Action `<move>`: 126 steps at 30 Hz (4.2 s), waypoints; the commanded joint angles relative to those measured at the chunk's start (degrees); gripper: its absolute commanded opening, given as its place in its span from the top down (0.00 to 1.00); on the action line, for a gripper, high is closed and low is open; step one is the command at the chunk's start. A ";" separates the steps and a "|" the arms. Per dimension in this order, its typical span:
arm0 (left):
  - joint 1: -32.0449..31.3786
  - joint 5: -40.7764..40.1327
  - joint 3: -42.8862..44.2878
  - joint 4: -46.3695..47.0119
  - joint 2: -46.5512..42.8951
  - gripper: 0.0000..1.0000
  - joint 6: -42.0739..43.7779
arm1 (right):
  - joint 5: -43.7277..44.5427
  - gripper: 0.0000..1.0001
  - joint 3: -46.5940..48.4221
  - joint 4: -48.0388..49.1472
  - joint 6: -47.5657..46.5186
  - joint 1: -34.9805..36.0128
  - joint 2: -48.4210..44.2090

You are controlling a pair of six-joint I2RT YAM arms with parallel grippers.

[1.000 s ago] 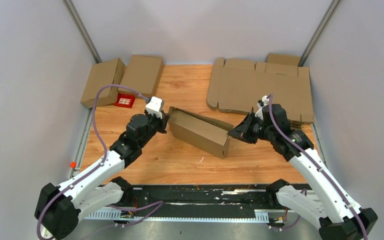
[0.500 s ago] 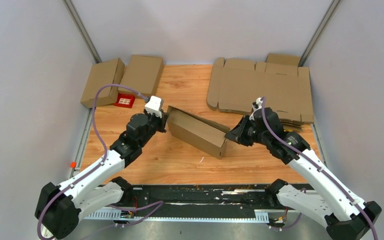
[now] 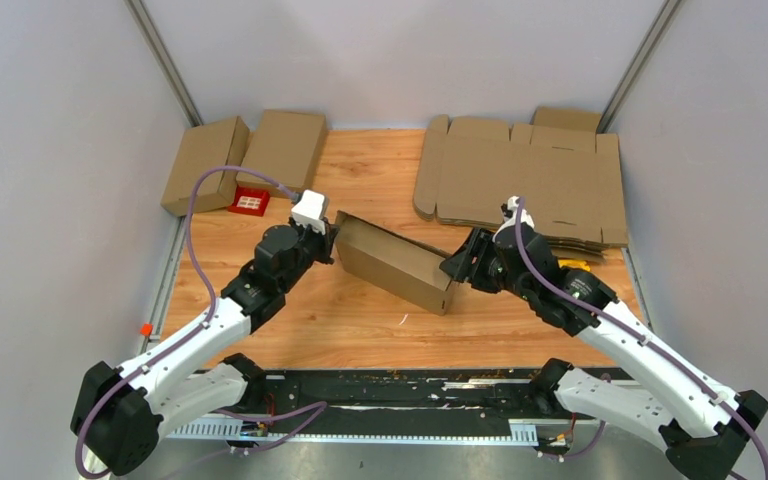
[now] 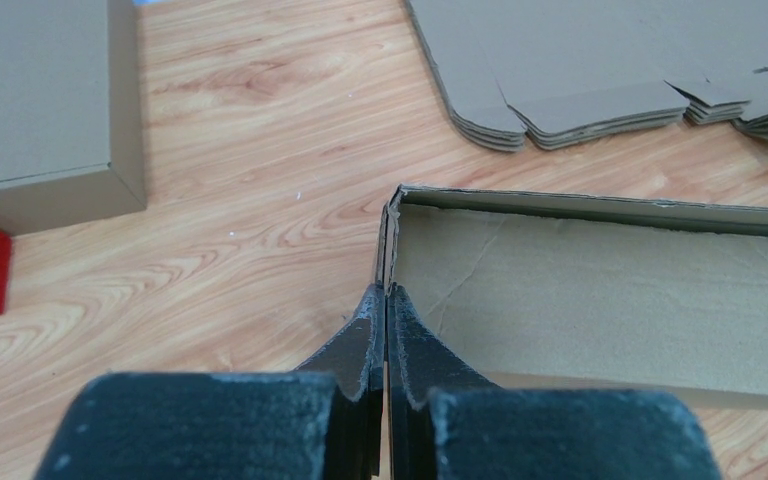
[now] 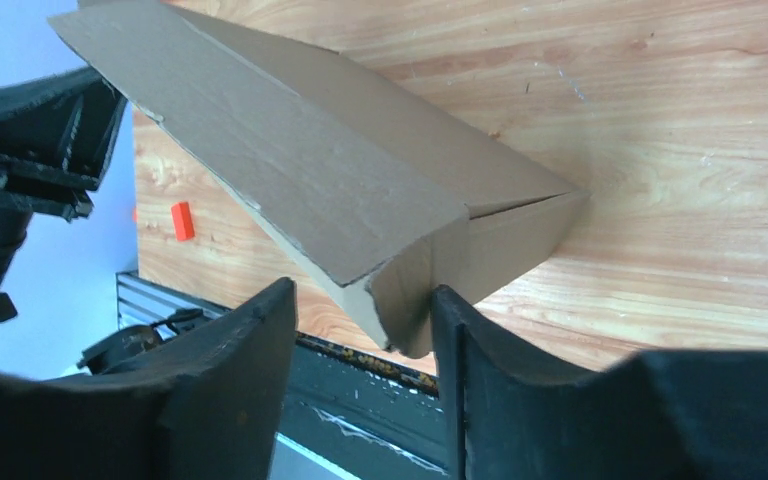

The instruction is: Fold the paper box

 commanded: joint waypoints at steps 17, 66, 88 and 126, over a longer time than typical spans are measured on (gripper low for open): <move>-0.74 2.96 9.76 -15.25 2.28 1.00 -0.94 | 4.02 0.35 9.27 -5.56 -23.53 0.30 8.49; -0.72 2.76 11.10 -17.35 3.64 1.00 -0.83 | -0.07 0.57 3.27 -6.07 -25.14 -8.48 6.64; -1.05 3.48 11.26 -17.23 4.09 1.00 -1.33 | -9.88 0.89 7.34 -9.17 -24.83 -10.67 8.61; -1.78 4.12 8.70 -12.95 5.17 1.00 -2.13 | -7.17 0.87 12.46 -15.83 10.27 -10.93 9.97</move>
